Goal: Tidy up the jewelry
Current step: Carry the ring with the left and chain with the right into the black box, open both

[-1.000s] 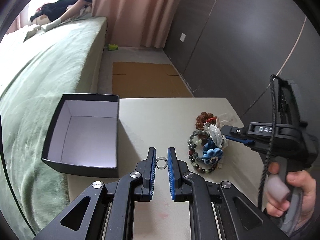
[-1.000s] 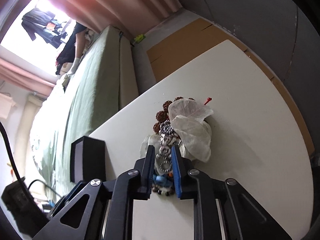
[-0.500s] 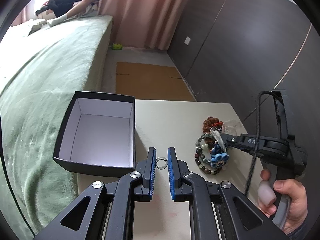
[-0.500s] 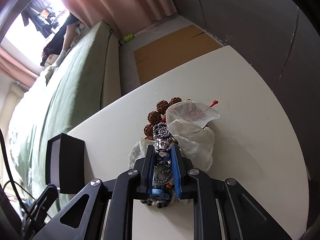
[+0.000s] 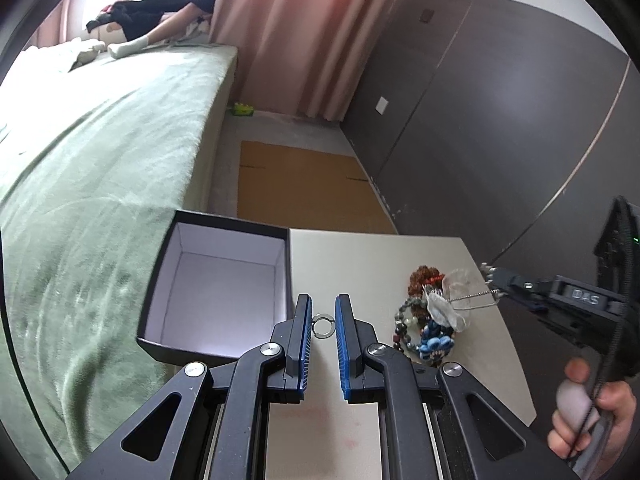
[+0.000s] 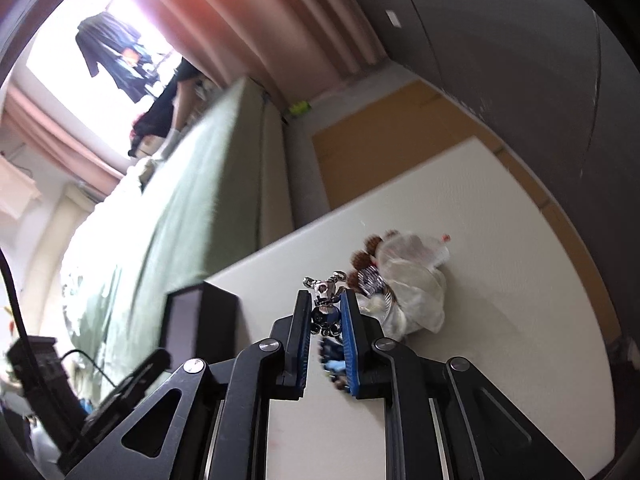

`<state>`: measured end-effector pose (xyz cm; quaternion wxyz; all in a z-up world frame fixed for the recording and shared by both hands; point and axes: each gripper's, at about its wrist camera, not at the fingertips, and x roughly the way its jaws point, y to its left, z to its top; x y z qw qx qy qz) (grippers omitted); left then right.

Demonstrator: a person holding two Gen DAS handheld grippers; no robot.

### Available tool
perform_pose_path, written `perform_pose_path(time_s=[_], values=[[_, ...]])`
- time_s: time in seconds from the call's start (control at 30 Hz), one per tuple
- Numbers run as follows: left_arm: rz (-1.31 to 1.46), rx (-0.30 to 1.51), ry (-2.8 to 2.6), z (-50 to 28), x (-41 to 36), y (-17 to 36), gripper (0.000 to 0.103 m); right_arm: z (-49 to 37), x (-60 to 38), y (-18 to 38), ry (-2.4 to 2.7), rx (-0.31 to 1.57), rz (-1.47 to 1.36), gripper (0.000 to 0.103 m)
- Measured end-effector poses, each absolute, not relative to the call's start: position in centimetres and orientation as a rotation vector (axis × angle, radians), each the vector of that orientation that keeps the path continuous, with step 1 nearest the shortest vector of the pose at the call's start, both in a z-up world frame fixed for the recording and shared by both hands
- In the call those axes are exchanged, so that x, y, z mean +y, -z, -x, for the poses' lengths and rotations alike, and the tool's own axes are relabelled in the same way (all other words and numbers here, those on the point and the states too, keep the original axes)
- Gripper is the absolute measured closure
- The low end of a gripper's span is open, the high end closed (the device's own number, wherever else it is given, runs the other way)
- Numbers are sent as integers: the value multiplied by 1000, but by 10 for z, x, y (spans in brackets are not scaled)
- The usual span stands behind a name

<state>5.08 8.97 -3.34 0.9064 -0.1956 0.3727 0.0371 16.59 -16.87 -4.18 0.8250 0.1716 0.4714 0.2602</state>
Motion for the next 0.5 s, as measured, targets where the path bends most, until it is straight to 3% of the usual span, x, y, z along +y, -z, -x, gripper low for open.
perform_pose_path(time_s=[0.23, 0.5], values=[[445, 723, -83, -40, 110, 20, 91, -155, -163, 6, -585, 945, -377, 87], [484, 674, -126, -22, 141, 10, 91, -143, -138, -76, -646, 835, -305, 87]])
